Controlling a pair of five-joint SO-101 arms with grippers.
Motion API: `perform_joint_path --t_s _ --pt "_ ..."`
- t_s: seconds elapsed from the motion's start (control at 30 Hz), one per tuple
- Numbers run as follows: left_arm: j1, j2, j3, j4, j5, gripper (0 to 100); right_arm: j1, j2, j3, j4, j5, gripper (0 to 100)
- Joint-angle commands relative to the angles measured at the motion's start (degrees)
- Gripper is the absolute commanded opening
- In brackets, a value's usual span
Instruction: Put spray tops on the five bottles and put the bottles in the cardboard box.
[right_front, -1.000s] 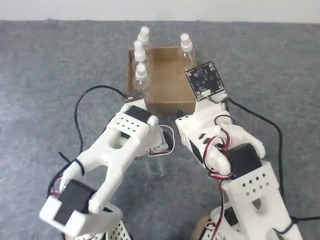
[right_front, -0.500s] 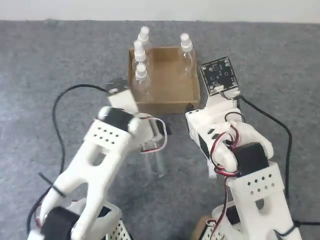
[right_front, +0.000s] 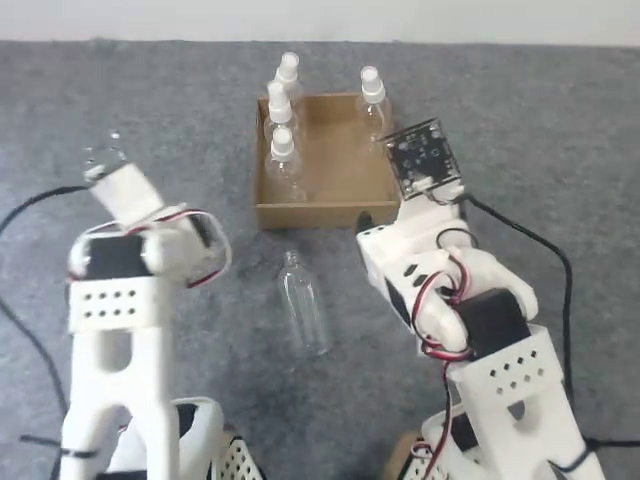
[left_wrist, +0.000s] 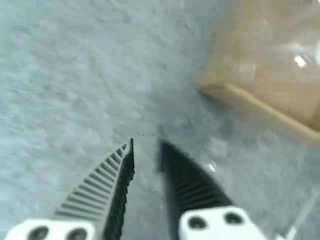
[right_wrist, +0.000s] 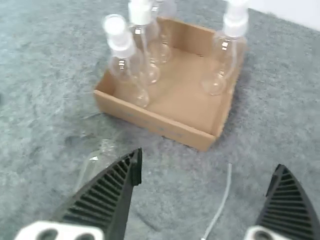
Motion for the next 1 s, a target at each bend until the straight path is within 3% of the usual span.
perform_joint_path --t_s 0.0,0.3,0.43,0.73,0.97 --pt "-6.7 -2.4 3.2 -7.6 -3.1 2 -3.6 -1.1 -1.5 0.2 -0.5 35.1" --pt "-16.2 -2.5 12.4 -21.9 -16.1 1 -14.1 1.3 -1.1 3.7 -2.8 35.0" --pt "-20.1 -2.5 13.1 -23.0 -16.3 1 -17.3 9.4 -1.8 3.1 -2.8 35.0" --pt "-22.2 -2.5 13.8 -23.2 -15.6 1 -18.9 28.7 -10.5 3.2 -3.0 35.0" --pt "-22.2 -2.5 18.1 -29.6 -15.8 1 -18.9 41.2 -17.5 3.2 -3.1 35.0"
